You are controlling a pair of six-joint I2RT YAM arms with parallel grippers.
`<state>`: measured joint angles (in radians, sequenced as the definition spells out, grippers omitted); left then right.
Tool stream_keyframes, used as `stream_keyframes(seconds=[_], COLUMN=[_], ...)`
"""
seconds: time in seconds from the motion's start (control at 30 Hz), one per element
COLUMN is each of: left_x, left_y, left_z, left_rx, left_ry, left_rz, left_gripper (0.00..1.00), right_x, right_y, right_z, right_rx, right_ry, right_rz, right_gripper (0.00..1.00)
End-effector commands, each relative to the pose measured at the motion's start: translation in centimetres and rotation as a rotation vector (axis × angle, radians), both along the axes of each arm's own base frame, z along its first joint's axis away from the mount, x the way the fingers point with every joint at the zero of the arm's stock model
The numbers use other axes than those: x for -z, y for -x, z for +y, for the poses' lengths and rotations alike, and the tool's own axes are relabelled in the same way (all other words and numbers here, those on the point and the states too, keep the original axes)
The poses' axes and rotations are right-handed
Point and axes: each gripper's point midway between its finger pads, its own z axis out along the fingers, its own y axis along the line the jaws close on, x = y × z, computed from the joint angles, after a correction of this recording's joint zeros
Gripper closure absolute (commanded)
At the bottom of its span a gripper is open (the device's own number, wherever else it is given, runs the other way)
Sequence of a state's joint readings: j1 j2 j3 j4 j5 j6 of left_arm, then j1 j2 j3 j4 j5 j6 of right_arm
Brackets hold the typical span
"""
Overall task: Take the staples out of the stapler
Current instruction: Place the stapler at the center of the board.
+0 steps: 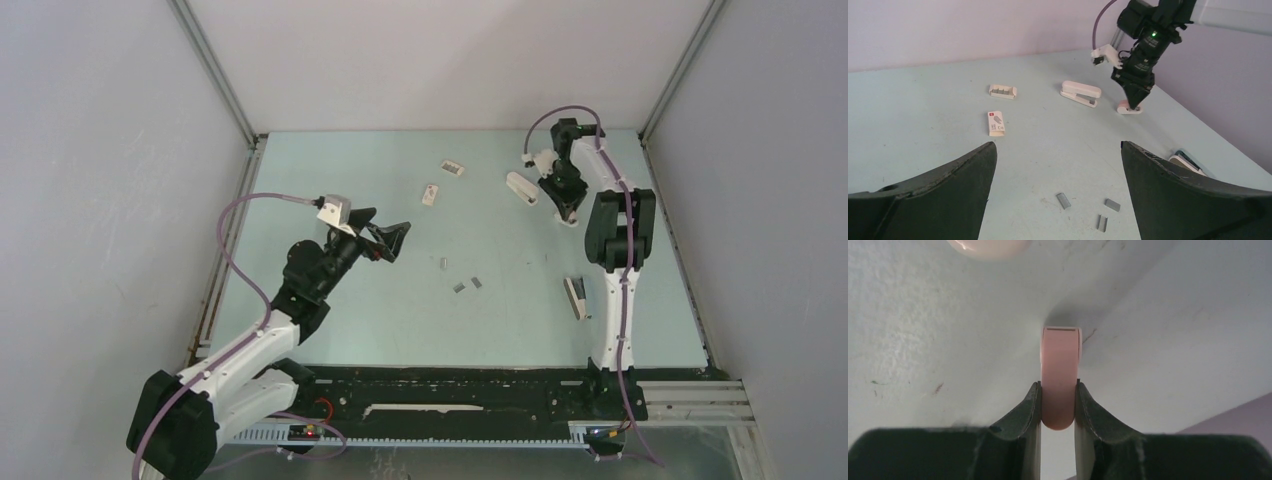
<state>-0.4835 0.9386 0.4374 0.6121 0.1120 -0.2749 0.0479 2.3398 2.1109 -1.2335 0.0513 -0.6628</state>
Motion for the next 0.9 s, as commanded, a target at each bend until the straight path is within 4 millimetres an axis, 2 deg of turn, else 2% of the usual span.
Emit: stream_keyframes(seconds=[0.0,0.2,0.3,0.47,0.6,0.63,0.67,0.7,0.87], left_x=[-0.4,-0.6,-0.7,-1.0,-0.9,-1.0,-1.1,-1.1,-1.2], left_y=[0.5,0.4,0.3,0.1,-0.1,-0.1,-0.1,-0.1,-0.3], left_z=[0.3,0.1,-0.2,-0.7,-0.8,-0.8,-0.8,-0.8,-1.0], left_rx=[0.005,0.008,0.021,0.037,0.036,0.036,0.035,0.035,0.036], left_ry=[0.031,0.037,0.048,0.090,0.104,0.104,0.105,0.106,0.123], left_rz=[-0.021,-0.021,-0.021,-0.009,-0.002,-0.004,-0.005,-0.005,0.008], left_gripper=[0.00,0.00,0.00,0.00,0.00,0.00,0.00,0.00,0.00], right_x=[-0.6,-1.6,-3.0,-5.4,-7.7,-8.1,-8.5,-9.1,-10.8], right_y=[-2.2,-1.6,-1.1,-0.5,0.0,0.2,0.3,0.5,1.2], right_z=[1.2,0.9,0.9,1.3,2.3,2.6,3.0,3.4,5.5], right_rx=[0.020,0.039,0.047,0.055,0.049,0.047,0.042,0.037,0.007], right_ry=[-0.024,-0.056,-0.097,-0.153,-0.216,-0.238,-0.263,-0.287,-0.409], right_rz=[-0.103,-0.187,-0.231,-0.303,-0.372,-0.386,-0.397,-0.415,-0.480], right_gripper=[0.85,0.45,0.35,0.28,0.23,0.19,0.04,0.01,0.00])
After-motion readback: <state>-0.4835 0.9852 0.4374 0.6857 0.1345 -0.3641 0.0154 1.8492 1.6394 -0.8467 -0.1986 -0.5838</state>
